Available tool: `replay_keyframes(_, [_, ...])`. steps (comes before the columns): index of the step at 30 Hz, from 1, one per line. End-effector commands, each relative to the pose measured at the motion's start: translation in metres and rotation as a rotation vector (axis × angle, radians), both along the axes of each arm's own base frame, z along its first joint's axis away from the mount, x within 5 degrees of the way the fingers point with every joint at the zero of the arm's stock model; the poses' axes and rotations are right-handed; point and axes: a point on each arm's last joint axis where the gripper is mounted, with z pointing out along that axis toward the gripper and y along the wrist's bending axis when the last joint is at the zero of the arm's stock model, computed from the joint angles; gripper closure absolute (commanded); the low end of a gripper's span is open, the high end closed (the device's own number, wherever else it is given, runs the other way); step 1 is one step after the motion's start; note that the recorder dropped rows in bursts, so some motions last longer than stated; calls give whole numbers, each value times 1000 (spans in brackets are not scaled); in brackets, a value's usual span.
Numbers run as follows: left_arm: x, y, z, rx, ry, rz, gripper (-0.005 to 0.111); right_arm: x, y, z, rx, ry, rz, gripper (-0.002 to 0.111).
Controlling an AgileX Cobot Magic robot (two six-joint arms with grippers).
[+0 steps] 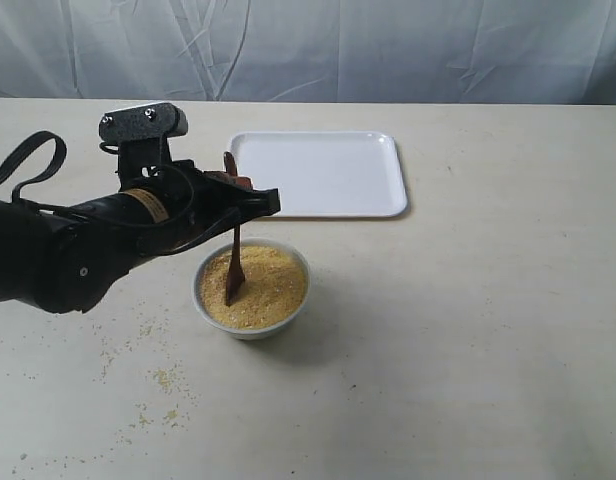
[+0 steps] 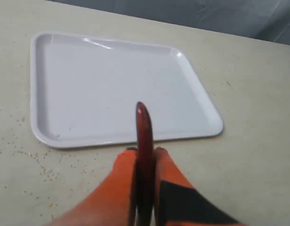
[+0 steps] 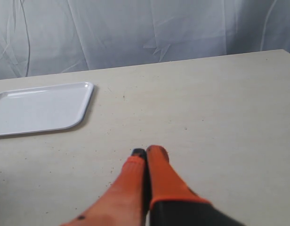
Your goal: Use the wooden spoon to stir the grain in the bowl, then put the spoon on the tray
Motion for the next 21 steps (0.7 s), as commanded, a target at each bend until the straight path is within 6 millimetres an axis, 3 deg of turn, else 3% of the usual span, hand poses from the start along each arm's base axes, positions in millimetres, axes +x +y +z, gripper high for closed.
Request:
replay_keyframes(1, [0,0,1,-17,-2,3,107,0,0,0,-1,-16,-6,108])
replay_keyframes(9, [-3,0,26,-14,-123,-58,107,0,0,0,-1,-16,-6,108])
replay_keyframes(16, [-4,-2,28,107,-221,-141,107,0,0,0,-1,-16,-6,108])
replay_keyframes(21, [-3,-2,31,102,-252,-141,107,0,0,0,-1,-16,-6,108])
